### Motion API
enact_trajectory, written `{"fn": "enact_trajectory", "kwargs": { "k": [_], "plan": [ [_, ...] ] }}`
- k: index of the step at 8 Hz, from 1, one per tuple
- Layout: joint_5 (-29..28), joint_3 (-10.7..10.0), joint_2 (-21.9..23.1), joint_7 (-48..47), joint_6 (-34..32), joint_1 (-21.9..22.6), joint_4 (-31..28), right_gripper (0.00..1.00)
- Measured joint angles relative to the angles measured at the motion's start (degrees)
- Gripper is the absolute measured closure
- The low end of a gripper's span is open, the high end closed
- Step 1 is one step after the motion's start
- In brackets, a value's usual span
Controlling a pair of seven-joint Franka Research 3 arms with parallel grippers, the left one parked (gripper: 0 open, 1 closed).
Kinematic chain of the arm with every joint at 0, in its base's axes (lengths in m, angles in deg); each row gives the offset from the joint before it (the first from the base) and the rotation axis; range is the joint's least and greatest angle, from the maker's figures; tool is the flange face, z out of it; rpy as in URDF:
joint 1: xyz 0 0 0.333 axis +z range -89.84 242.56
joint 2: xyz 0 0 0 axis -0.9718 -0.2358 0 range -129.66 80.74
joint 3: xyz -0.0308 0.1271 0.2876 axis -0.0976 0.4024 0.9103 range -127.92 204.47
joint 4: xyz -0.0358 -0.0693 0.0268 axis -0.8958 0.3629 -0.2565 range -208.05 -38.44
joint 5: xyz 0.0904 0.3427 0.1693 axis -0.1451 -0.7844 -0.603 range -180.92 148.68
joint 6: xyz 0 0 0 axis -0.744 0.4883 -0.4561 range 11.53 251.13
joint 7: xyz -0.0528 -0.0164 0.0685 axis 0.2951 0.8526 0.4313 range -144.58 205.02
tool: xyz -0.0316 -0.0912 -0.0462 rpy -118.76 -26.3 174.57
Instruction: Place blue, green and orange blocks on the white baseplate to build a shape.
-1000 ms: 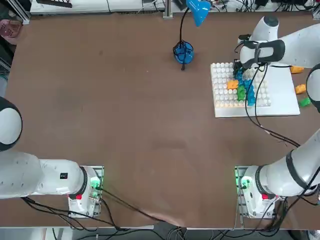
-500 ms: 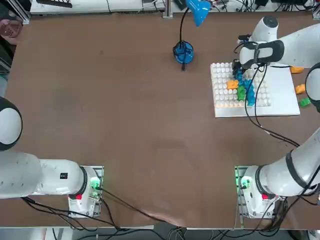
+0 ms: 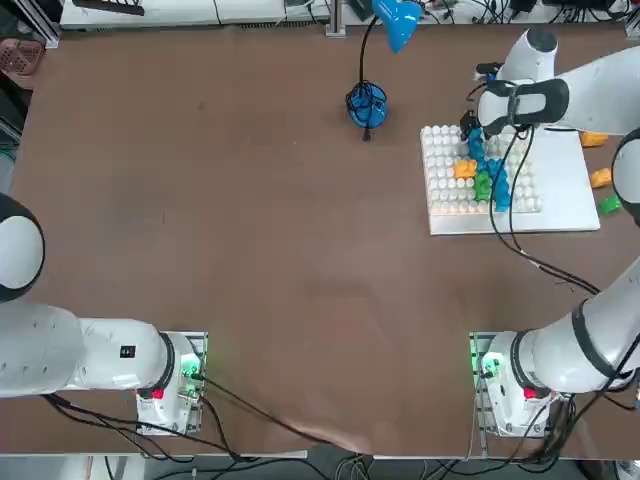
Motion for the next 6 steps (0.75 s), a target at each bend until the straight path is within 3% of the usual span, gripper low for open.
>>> {"fn": "enact_trajectory", "kwargs": {
  "k": [3,6],
  "plan": [
    [-0.13,-0.63,8.04,-0.11,-11.92,-0.30,5.25,0.00],
    [-0.22,-1.12,14.80,-0.11,-25.13,-3.35,12.22,0.00]
  ]
}}
